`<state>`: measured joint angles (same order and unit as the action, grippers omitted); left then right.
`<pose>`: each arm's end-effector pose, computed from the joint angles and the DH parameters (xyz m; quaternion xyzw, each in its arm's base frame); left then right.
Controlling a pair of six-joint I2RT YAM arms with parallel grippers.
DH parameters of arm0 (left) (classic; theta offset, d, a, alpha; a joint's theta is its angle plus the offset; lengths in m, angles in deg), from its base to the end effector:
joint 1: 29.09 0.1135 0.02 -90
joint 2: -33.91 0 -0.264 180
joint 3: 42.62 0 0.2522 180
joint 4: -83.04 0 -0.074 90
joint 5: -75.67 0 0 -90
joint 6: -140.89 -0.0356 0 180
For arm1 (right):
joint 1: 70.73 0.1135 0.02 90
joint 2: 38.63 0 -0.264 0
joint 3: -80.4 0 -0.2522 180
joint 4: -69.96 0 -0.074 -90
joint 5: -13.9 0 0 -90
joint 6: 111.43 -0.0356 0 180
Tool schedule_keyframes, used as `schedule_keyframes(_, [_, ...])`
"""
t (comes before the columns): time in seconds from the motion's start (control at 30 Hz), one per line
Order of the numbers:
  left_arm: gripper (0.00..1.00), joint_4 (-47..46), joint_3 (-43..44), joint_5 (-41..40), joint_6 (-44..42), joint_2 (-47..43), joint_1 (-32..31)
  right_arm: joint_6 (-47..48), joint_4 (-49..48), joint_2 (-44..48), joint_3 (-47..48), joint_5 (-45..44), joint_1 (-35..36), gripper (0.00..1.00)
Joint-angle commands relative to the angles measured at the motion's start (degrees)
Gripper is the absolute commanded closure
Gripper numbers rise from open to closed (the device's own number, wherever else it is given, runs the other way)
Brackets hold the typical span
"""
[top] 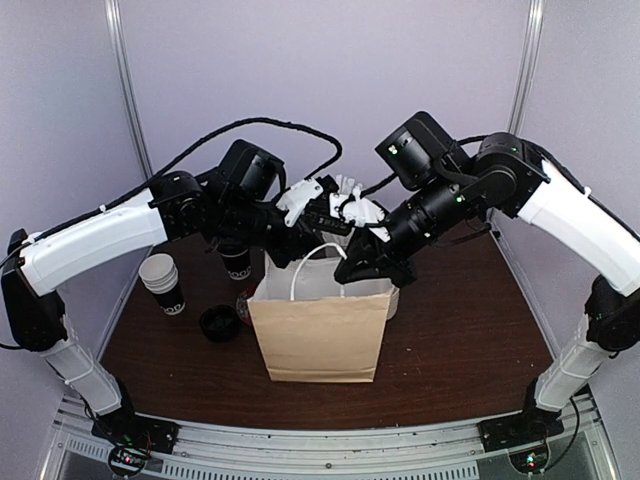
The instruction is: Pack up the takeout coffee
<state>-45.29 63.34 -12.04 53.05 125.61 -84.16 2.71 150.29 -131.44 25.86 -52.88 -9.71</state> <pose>0.2046 -0.2954 0.3729 0.4072 0.7985 -0.2278 0.3802 0.1414 0.2842 0.4343 -0.6716 0.6235 0.2899 0.2761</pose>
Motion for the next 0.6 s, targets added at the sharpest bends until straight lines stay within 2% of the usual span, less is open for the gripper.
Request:
schedule_keyframes(0.0, [1.0, 2.8, 1.7, 3.8, 1.5, -0.7, 0.4, 1.3, 1.2, 3.8, -1.2, 3.7, 0.1, 1.0])
schedule_keyframes(0.33, [0.98, 2.6, 1.5, 3.3, 1.2, 1.3, 0.4, 4.1, 2.4, 5.1, -4.2, 3.3, 0.1, 0.99])
schedule_keyframes(0.57, [1.0, -1.0, 3.1, 3.9, 0.5, 0.7, 0.4, 4.9, 2.3, 5.8, -3.8, 1.7, 0.1, 0.99])
